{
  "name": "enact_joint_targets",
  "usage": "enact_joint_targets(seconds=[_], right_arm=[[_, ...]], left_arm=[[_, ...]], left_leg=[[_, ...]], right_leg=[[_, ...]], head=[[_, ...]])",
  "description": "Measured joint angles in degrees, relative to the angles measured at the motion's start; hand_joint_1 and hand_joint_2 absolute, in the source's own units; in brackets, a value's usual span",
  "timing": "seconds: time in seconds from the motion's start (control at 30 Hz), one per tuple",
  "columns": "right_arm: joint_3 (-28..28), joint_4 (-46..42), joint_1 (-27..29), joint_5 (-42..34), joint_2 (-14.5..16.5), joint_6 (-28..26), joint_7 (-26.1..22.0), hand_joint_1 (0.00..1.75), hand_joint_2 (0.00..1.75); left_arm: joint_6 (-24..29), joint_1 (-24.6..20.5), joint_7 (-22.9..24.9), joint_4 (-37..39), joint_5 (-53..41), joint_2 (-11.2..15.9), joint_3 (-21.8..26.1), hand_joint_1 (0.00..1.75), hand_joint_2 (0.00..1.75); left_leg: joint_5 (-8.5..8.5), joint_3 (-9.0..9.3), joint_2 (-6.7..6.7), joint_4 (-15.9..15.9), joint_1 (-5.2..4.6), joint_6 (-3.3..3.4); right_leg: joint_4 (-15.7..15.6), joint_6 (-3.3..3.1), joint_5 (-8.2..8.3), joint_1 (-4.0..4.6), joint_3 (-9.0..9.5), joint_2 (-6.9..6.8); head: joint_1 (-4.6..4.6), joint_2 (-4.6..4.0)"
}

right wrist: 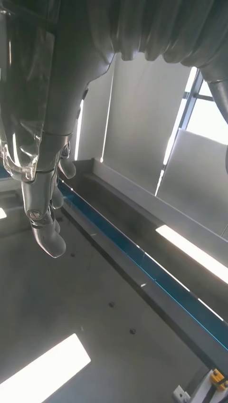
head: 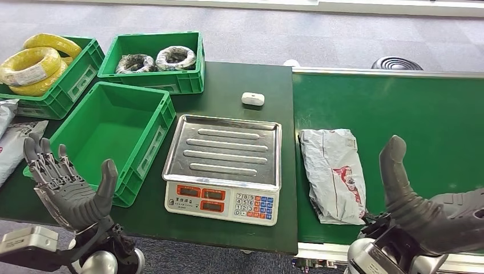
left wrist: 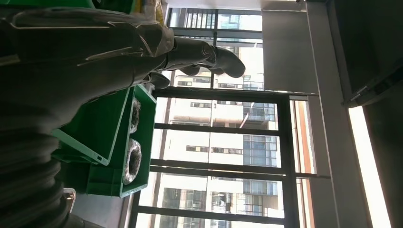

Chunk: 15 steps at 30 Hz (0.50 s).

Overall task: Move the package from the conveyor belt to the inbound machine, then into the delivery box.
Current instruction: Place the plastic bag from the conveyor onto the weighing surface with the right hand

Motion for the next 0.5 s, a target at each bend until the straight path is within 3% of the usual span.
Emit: enact_joint_targets(seconds=[0.17,0.23,0.3,0.4,0.47,0.5], right_arm=[[-2.43,1.25,0.31,-0.48,0.00,0.00,0.74,0.00,1.75],[-4.15,2.20,0.33,3.85,0.00,0.00,4.59,0.00,1.75],[-6.09,4.04,0.22,11.60,0.00,0.00,12.46,0.00,1.75],[-9.61,11.02,-0.78,25.23,-0.24,0.05,30.72,0.00,1.75],[-13.16,18.30,-2.01,28.97,-1.49,0.07,41.18,0.00,1.75],[-15.35,22.06,-2.68,28.41,-2.65,0.06,43.71,0.00,1.75]], left_arm=[[0.02,-0.01,0.00,-0.56,-1.03,-0.01,0.24,0.00,1.75],[0.03,0.00,0.00,-0.73,-1.30,-0.09,0.54,0.00,1.75],[0.04,0.19,0.00,-0.87,-1.86,-0.34,0.96,0.00,1.75],[0.04,1.04,0.00,-1.27,-2.47,-0.95,1.52,0.00,1.75],[0.04,1.46,0.00,-1.46,-2.07,-1.21,1.68,0.00,1.75],[0.03,1.52,0.00,-1.48,-1.66,-1.23,1.68,0.00,1.75]], left_leg=[[0.00,0.00,0.00,0.00,0.00,0.00],[0.00,0.00,0.00,0.00,0.00,0.00],[0.00,0.00,0.01,0.00,0.00,0.00],[0.00,0.06,0.03,-0.01,0.00,0.00],[0.02,0.08,-0.07,0.01,0.00,0.02],[0.03,0.08,-0.14,0.02,-0.01,0.04]], right_leg=[[0.00,0.00,0.00,0.00,0.00,0.00],[0.00,0.00,0.00,0.00,0.00,0.00],[0.00,0.00,0.00,0.00,0.01,0.00],[-0.01,0.00,0.00,0.01,0.04,0.01],[-0.02,0.00,0.00,0.00,0.09,-0.09],[-0.03,0.01,0.00,-0.01,0.13,-0.17]], head=[[0.00,0.00],[0.00,0.00],[0.00,0.00],[-0.01,0.00],[-0.01,0.00],[-0.01,0.00]])
